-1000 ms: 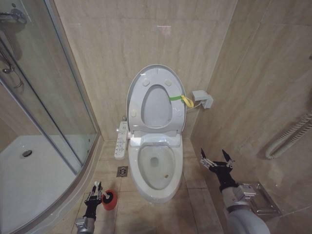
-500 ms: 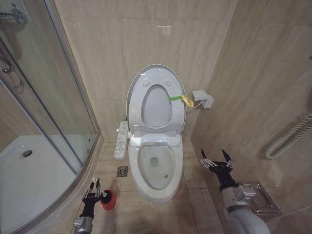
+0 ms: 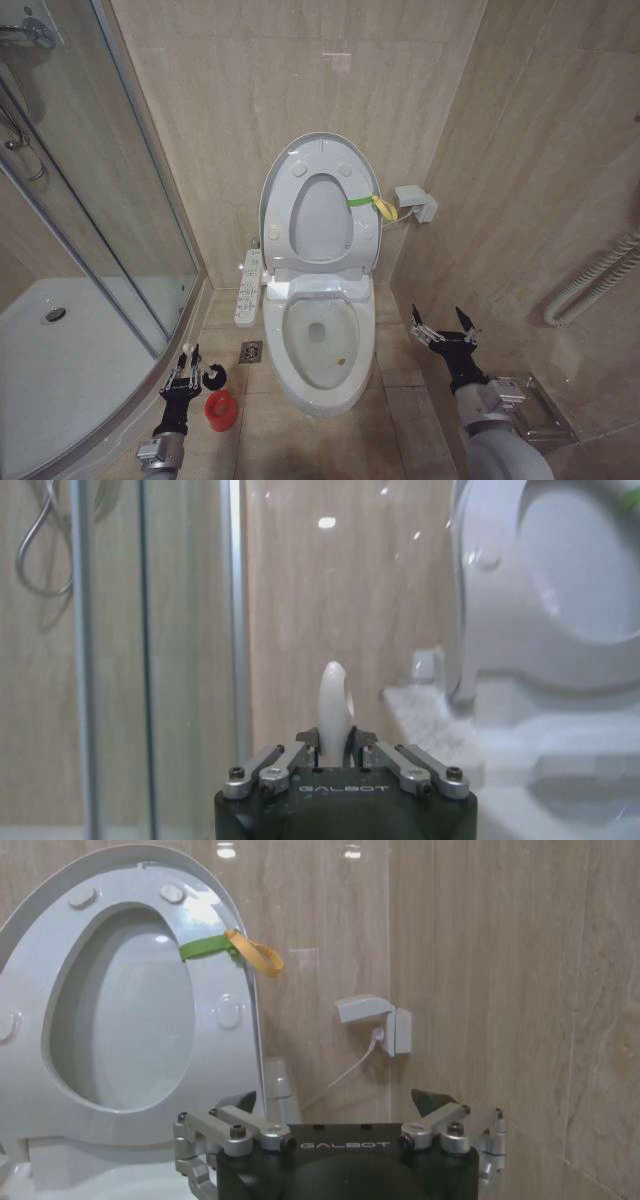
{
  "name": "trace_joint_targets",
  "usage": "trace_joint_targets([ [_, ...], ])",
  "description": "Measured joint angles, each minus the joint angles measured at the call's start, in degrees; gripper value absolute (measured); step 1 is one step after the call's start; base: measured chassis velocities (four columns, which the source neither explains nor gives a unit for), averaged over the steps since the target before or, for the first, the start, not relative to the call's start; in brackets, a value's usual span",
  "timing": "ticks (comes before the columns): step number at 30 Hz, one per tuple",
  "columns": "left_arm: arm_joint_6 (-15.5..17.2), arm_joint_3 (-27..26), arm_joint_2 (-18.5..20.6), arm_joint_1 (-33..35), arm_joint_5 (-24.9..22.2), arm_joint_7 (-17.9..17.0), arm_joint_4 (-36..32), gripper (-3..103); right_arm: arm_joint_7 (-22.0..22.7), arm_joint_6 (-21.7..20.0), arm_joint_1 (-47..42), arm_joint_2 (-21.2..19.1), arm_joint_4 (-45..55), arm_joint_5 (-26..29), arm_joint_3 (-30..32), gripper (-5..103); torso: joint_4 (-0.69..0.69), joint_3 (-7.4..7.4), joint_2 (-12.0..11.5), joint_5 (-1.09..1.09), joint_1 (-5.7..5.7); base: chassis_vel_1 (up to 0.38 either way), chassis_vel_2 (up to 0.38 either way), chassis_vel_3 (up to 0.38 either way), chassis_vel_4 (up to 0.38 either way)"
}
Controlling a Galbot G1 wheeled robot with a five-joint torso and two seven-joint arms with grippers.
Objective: Open the toilet lid, clean the toilet bowl with a toilet brush, close the toilet lid, and flush.
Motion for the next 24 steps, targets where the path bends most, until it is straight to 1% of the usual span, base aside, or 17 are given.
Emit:
trace_joint_targets([
  [1,0.25,0.03,0.18,0.78,-0.02,0.00,-1.88,21,0.00,0.00,0.00,0.00,-0.01,0.00,0.00,100,0.00,0.00,0.00,0.00,0.00,0.000,0.000,0.000,0.000],
  [2,0.25,0.03,0.18,0.78,-0.02,0.00,-1.88,21,0.00,0.00,0.00,0.00,-0.01,0.00,0.00,100,0.00,0.00,0.00,0.00,0.00,0.000,0.000,0.000,0.000],
  [5,1.29,0.11,0.96,4.34,-0.06,-0.06,-8.72,21,0.00,0.00,0.00,0.00,0.00,0.00,0.00,100,0.00,0.00,0.00,0.00,0.00,0.000,0.000,0.000,0.000],
  [6,1.29,0.11,0.96,4.34,-0.06,-0.06,-8.72,21,0.00,0.00,0.00,0.00,0.00,0.00,0.00,100,0.00,0.00,0.00,0.00,0.00,0.000,0.000,0.000,0.000],
  [10,2.18,0.04,1.50,10.58,1.57,-1.07,-16.81,21,0.00,0.00,0.01,0.00,-0.01,0.00,0.00,100,0.00,0.00,0.00,0.00,0.00,0.000,0.000,0.000,0.000],
  [11,2.18,0.04,1.50,10.58,1.57,-1.07,-16.81,21,0.00,0.00,0.01,0.00,-0.01,0.00,0.00,100,0.00,0.00,0.00,0.00,0.00,0.000,0.000,0.000,0.000],
  [14,2.52,0.03,0.89,15.17,2.87,-1.92,-21.34,21,0.00,0.00,0.00,0.00,0.00,0.00,0.00,100,0.01,0.00,0.00,0.00,0.00,0.000,0.000,0.000,0.000],
  [15,2.52,0.03,0.89,15.17,2.87,-1.92,-21.34,21,0.00,0.00,0.00,0.00,0.00,0.00,0.00,100,0.01,0.00,0.00,0.00,0.00,0.000,0.000,0.000,0.000],
  [18,2.65,-0.07,0.53,18.24,3.86,-2.44,-25.72,21,0.00,0.00,0.00,0.00,0.00,0.00,0.00,100,0.01,0.00,0.00,0.00,0.00,0.000,0.000,0.000,0.000],
  [19,2.65,-0.07,0.53,18.24,3.86,-2.44,-25.72,21,0.00,0.00,0.00,0.00,0.00,0.00,0.00,100,0.01,0.00,0.00,0.00,0.00,0.000,0.000,0.000,0.000],
  [21,2.94,-0.36,0.80,19.61,4.31,-2.48,-29.31,21,0.00,0.00,0.00,0.00,0.00,0.00,0.00,100,0.00,0.00,0.00,0.01,0.00,0.000,0.000,0.000,0.000],
  [23,3.04,-0.38,0.92,19.95,4.40,-2.48,-30.38,21,0.00,0.00,0.00,0.00,0.00,0.00,0.00,100,0.00,0.00,0.00,0.01,0.00,0.000,0.000,0.000,0.000],
  [24,3.18,-0.38,1.18,20.63,4.51,-2.44,-32.31,21,0.00,0.00,0.00,0.00,-0.01,0.00,0.00,100,-0.01,0.00,0.00,0.00,0.00,0.000,0.000,0.000,0.000],
])
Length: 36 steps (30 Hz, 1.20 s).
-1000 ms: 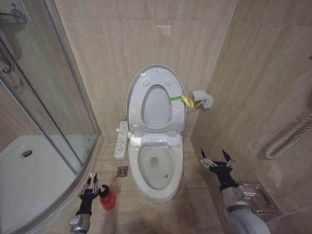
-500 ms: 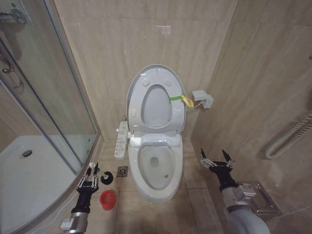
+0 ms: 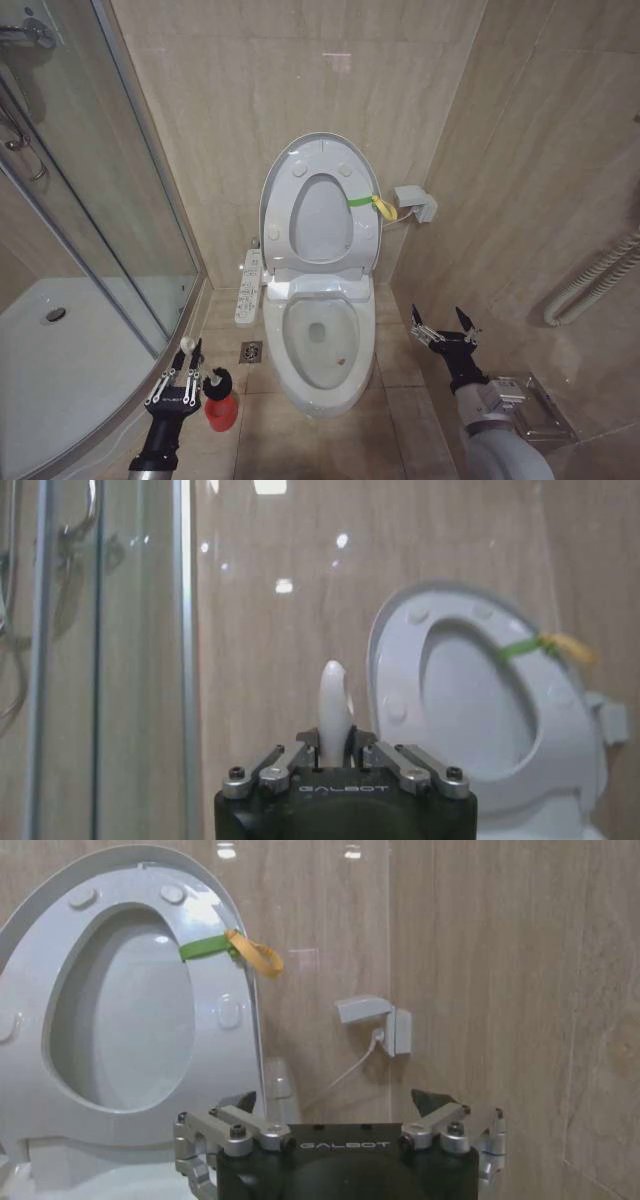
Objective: Open the toilet lid, clean the toilet bowl with a toilet brush, close the toilet lid, and flush.
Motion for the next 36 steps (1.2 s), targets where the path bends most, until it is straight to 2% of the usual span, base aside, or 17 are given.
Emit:
trace_joint_targets([
  [3,0.06,0.30,0.41,1.31,0.69,0.48,-3.89,21,0.00,0.00,0.00,0.00,0.00,0.00,0.00,100,0.00,0.00,0.00,0.01,0.00,0.000,0.000,0.000,0.000],
  [9,-0.11,2.01,0.55,1.89,2.06,1.22,-7.01,21,0.00,0.00,0.00,0.00,0.00,0.00,0.00,100,0.01,0.00,0.00,0.00,0.00,0.000,0.000,0.000,0.000],
  [16,0.51,3.76,2.28,-0.04,1.38,2.42,-7.82,21,0.00,0.00,0.00,0.00,0.00,0.00,0.00,100,0.02,0.00,0.00,0.01,0.00,0.000,0.000,0.000,0.000],
  [24,-1.37,3.86,7.12,-6.77,-4.58,4.71,-1.04,21,0.00,0.00,0.00,0.00,0.01,0.00,0.00,100,0.01,0.01,-0.01,-0.02,0.00,0.000,0.000,0.000,0.000],
  [27,-1.62,4.25,10.60,-11.45,-8.84,5.62,1.54,21,0.00,0.00,0.00,0.00,0.00,0.00,0.00,100,0.00,0.01,-0.01,-0.01,0.00,0.000,0.000,0.000,0.000],
  [30,-1.63,4.79,12.37,-13.59,-11.26,6.15,2.53,21,0.00,0.00,0.00,0.00,0.00,0.00,0.00,100,0.00,0.01,-0.01,-0.01,0.00,0.000,0.000,0.000,0.000],
  [31,-1.63,5.75,14.16,-15.46,-13.91,6.76,3.27,21,0.00,0.00,0.00,0.00,0.00,0.00,0.00,100,0.00,0.01,-0.01,-0.01,0.01,0.000,0.000,0.000,0.000],
  [36,-1.56,8.01,15.95,-17.79,-16.41,7.20,3.99,21,0.00,0.00,0.00,0.00,0.00,0.00,0.00,100,0.01,0.01,-0.01,-0.01,0.01,0.000,0.000,0.000,0.000],
])
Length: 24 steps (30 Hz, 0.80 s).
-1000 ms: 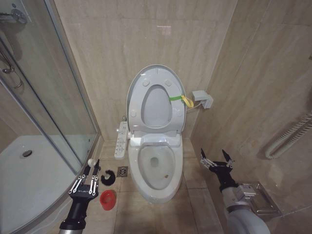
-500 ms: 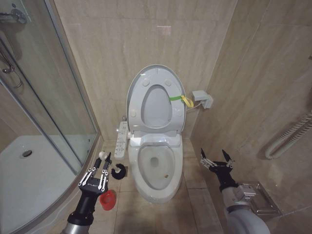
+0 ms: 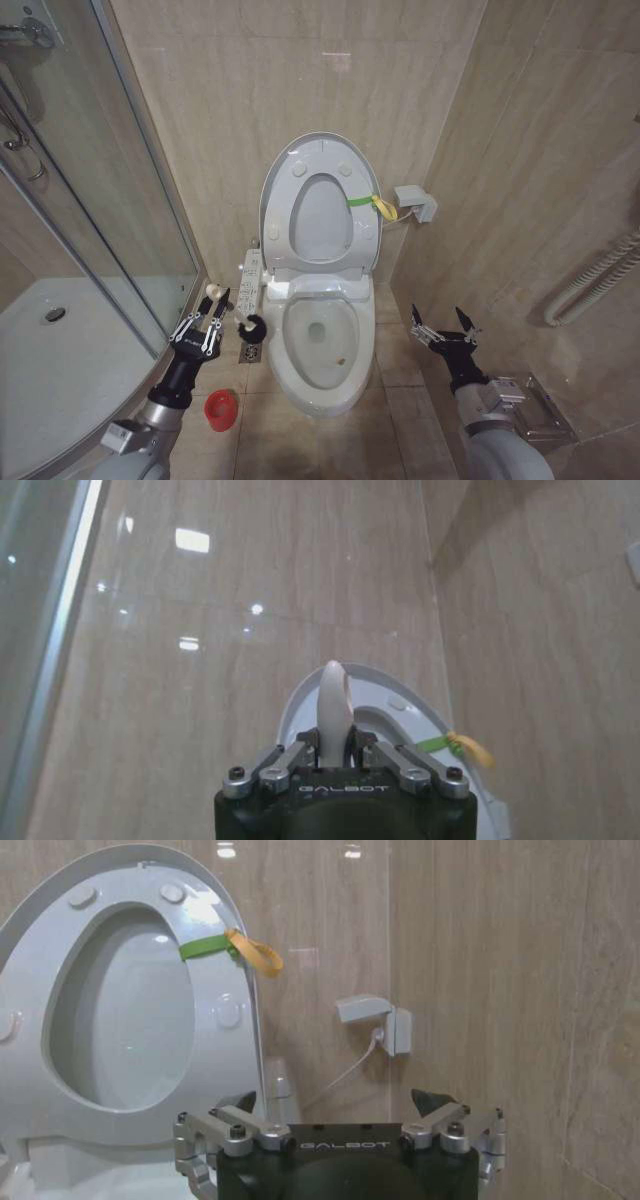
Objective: Open the toilet lid, clean the toilet bowl with a toilet brush, close the toilet lid, and flush.
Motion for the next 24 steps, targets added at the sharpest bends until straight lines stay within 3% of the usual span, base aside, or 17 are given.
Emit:
trace_joint_targets([
  [14,0.17,12.06,5.56,-11.28,-5.00,1.49,5.09,21,0.00,0.00,0.00,0.00,0.00,0.00,0.00,100,0.00,0.00,0.00,0.01,0.00,0.000,0.000,0.000,0.000],
  [24,-0.17,22.60,6.08,-22.80,-6.69,1.65,12.56,21,0.00,0.00,0.00,0.00,0.00,0.00,-0.01,100,-0.02,0.00,0.00,0.02,0.00,0.000,0.000,0.000,0.000],
])
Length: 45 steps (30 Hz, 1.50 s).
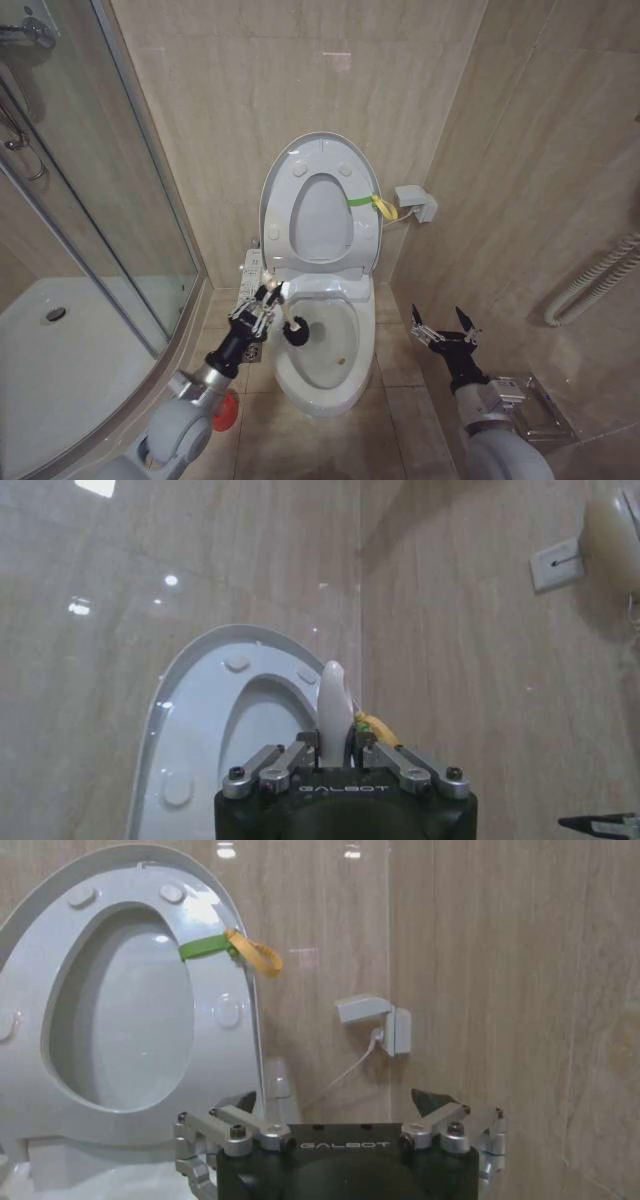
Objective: Open the toilet lid, clean the toilet bowl with a toilet brush, close the toilet lid, and flush.
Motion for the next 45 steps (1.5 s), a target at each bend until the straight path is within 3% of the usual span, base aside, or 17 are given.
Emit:
trace_joint_targets([
  [3,-0.58,3.84,-0.77,-5.03,-0.25,-0.14,5.17,21,0.00,0.00,0.00,0.00,0.00,0.00,0.00,100,0.01,0.00,0.00,0.00,0.00,0.000,0.000,0.000,0.000],
  [12,-2.24,8.85,-3.83,-11.97,-0.28,-0.34,15.85,21,0.00,0.00,0.00,0.00,0.00,0.00,0.00,100,0.02,0.00,0.00,-0.01,0.00,0.000,0.000,0.000,0.000],
  [22,-4.19,16.50,-11.28,-19.26,-0.02,0.14,27.97,21,0.00,0.00,0.00,0.00,0.00,0.00,0.01,100,0.01,0.00,0.00,0.01,0.00,0.000,0.000,0.000,0.000],
  [32,-4.89,20.37,-14.51,-21.25,1.66,0.63,35.58,21,0.01,0.00,0.00,0.00,0.00,0.00,0.01,100,0.02,0.00,0.00,0.00,0.00,0.000,0.000,0.000,0.000],
  [45,-6.76,21.03,-16.27,-21.37,3.73,1.88,42.83,21,0.01,0.00,0.00,0.00,0.00,0.00,0.00,100,0.02,-0.01,0.00,0.00,-0.01,0.000,0.000,0.000,0.000],
])
